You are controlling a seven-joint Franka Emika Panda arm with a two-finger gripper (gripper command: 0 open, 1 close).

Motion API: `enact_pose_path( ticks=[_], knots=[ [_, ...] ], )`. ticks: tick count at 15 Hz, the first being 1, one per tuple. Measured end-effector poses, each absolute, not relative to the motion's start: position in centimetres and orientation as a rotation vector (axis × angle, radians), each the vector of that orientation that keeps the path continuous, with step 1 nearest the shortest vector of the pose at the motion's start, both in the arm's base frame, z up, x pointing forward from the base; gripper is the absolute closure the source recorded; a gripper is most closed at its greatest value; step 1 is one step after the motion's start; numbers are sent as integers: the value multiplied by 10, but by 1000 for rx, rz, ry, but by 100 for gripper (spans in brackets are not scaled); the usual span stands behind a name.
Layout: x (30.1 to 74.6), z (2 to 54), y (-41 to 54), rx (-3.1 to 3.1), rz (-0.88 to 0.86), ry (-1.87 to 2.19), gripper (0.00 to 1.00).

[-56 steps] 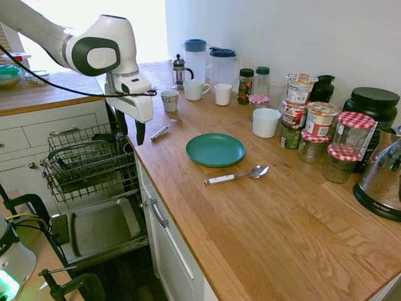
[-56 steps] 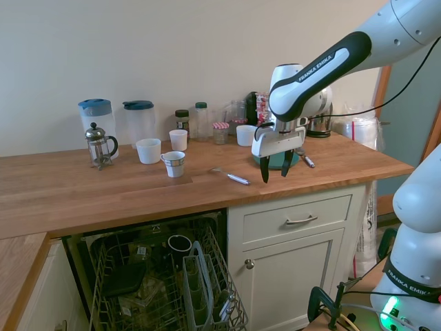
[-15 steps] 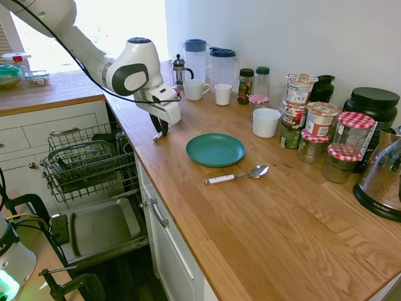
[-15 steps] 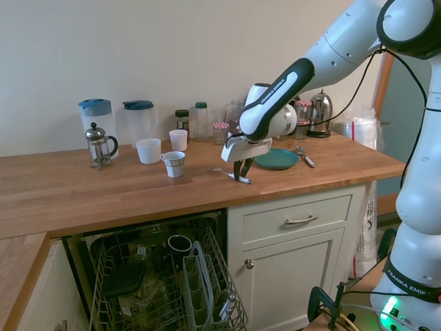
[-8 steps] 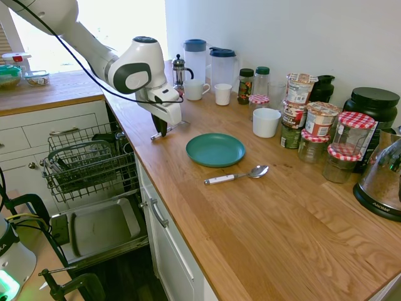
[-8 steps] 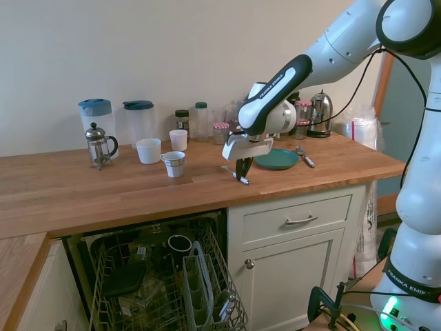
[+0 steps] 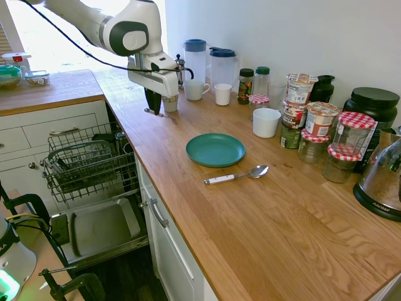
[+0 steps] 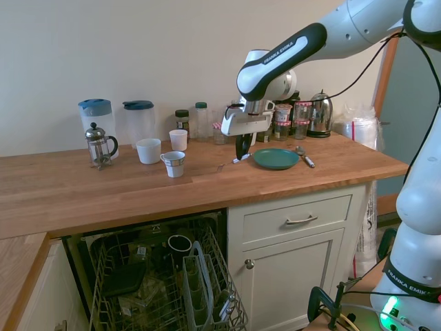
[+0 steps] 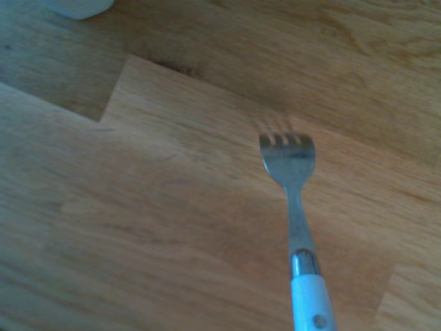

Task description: Put the fork in the dishwasher

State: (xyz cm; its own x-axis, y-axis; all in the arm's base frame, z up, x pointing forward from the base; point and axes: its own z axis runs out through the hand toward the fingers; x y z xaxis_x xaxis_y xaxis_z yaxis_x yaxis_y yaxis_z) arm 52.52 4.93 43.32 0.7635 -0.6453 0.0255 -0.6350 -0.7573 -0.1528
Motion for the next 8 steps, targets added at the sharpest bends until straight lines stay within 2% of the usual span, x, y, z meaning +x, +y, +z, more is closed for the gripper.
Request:
enact_pose_path(
  ticks=[3, 8],
  knots=[
    [509, 467, 63, -2838, -90, 1000, 100],
    [506, 496, 85, -2845, -15, 962, 100]
  ],
)
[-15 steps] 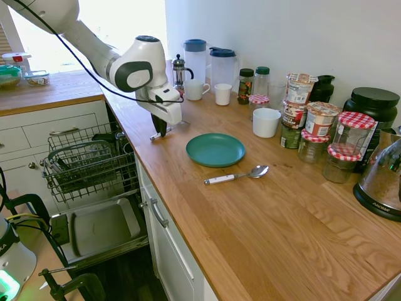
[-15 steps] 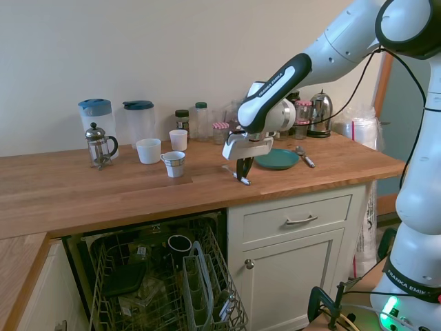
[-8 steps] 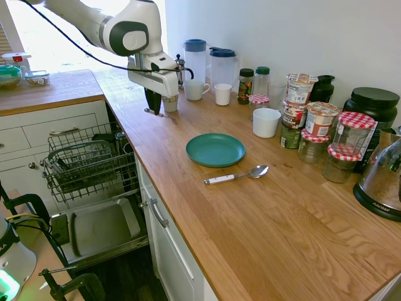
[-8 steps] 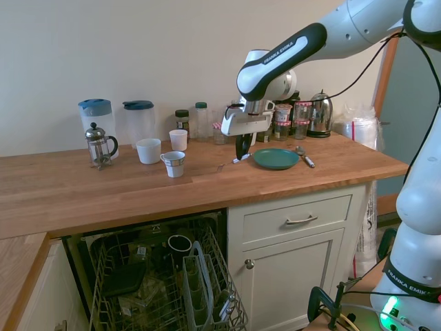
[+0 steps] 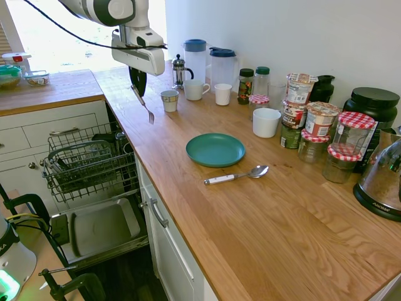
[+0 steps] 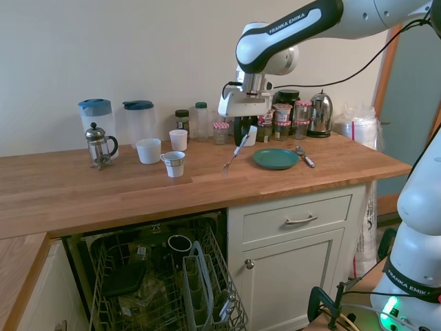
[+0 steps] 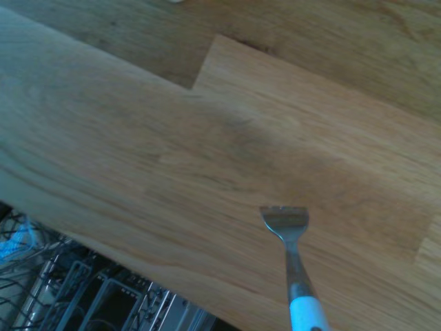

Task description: Put the fork in the dishwasher

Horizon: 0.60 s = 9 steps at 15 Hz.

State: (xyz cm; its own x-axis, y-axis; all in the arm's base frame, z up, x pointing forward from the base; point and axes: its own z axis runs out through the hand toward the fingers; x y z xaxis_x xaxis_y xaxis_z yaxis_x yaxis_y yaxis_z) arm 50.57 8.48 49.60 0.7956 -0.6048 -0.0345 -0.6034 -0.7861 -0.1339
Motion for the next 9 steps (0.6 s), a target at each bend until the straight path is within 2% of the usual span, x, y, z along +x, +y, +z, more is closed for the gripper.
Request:
enact_pose_path(
  ticks=[5, 9],
  knots=[
    [463, 516, 130, -2916, 110, 825, 100],
    [417, 495, 171, -2954, 219, 705, 100]
  ],
)
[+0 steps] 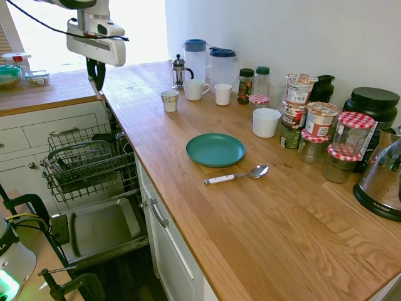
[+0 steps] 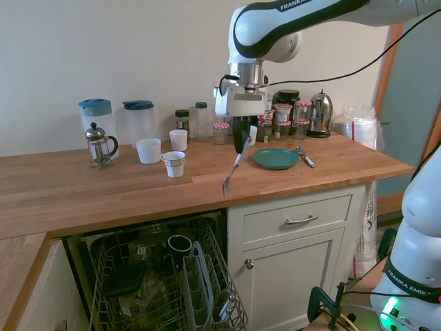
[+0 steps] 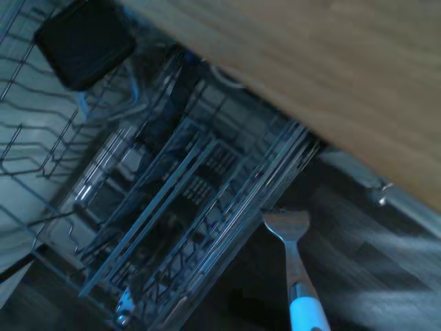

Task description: Put the fork in the dishwasher

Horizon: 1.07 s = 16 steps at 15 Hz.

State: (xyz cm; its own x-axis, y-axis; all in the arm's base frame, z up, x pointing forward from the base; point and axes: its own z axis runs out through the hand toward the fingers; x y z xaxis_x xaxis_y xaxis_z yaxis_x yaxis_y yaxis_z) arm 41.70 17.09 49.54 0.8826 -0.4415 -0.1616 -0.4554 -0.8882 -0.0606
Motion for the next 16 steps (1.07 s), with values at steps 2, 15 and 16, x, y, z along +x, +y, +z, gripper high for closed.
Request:
enact_pose_path(
  ticks=[2, 15, 16],
  knots=[
    [402, 480, 184, -2961, 269, 674, 100],
    [378, 384, 216, -2909, 334, 621, 100],
    [378, 376, 219, -2912, 330, 616, 100]
  ],
)
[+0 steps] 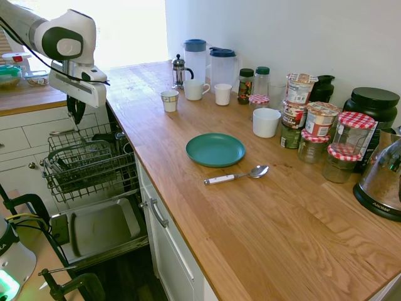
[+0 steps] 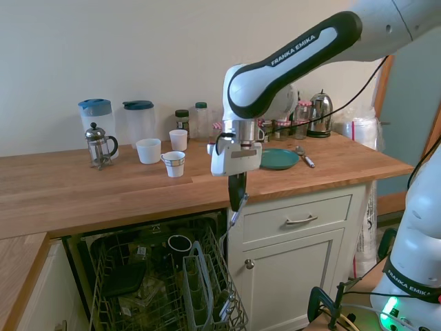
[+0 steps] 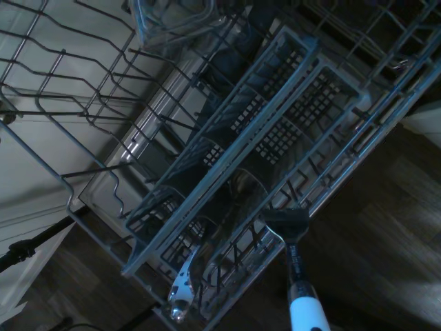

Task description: Put the fork in the dishwasher

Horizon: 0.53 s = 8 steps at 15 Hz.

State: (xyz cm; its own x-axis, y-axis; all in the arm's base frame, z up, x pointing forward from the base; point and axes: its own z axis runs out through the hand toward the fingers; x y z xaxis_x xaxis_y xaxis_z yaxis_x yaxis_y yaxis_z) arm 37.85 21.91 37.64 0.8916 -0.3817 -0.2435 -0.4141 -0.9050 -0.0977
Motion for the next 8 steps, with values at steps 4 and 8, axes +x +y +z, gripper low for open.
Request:
enact_pose_path(
  ticks=[4, 8],
  knots=[
    [380, 352, 237, -2917, 322, 612, 100],
    [383, 325, 246, -2917, 330, 624, 100]
  ],
)
